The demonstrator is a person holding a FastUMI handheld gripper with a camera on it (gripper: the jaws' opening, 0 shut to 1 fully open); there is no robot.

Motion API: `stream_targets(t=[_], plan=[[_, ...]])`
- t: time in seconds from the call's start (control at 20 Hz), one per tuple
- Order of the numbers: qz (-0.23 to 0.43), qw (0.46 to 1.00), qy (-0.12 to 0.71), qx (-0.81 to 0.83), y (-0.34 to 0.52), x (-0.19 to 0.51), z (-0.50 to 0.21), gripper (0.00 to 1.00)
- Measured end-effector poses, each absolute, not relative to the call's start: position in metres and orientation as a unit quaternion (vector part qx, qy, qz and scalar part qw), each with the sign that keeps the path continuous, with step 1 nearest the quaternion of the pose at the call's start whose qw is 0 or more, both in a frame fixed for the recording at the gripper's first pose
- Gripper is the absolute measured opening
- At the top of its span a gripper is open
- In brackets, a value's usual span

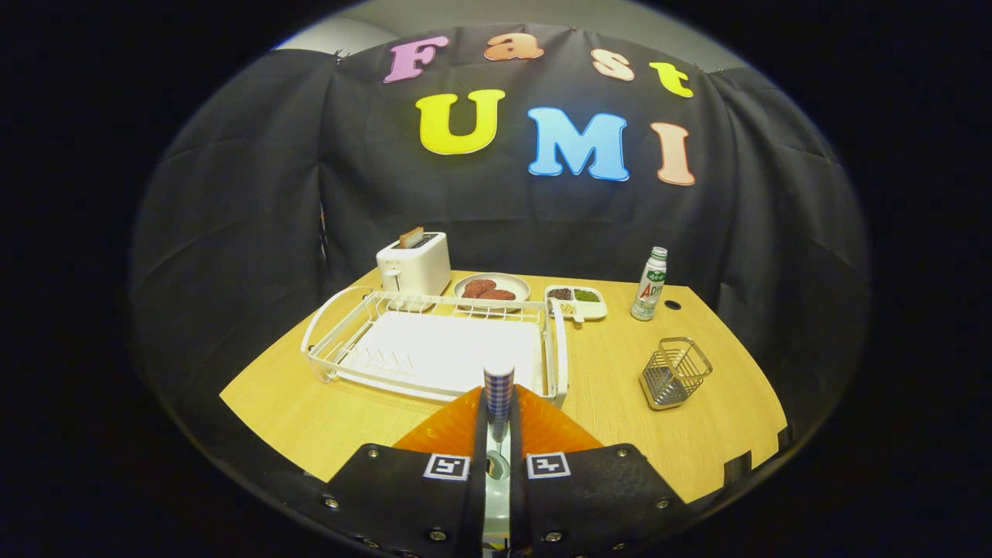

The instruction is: Take the plate from the dish rack, then take the spoon from the basket and place it into the plate.

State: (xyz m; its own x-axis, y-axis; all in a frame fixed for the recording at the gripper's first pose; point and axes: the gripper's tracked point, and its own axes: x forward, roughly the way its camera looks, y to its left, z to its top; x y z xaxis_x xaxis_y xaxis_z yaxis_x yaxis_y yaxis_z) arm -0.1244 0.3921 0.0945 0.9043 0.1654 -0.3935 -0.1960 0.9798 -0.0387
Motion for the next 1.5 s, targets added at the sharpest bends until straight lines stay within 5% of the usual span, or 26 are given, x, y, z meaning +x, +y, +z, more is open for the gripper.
stream_targets(t=[1.5], plan=[[0.092,0.962,0.258,-0.019,0.39,-0.134,0.035,0.16]])
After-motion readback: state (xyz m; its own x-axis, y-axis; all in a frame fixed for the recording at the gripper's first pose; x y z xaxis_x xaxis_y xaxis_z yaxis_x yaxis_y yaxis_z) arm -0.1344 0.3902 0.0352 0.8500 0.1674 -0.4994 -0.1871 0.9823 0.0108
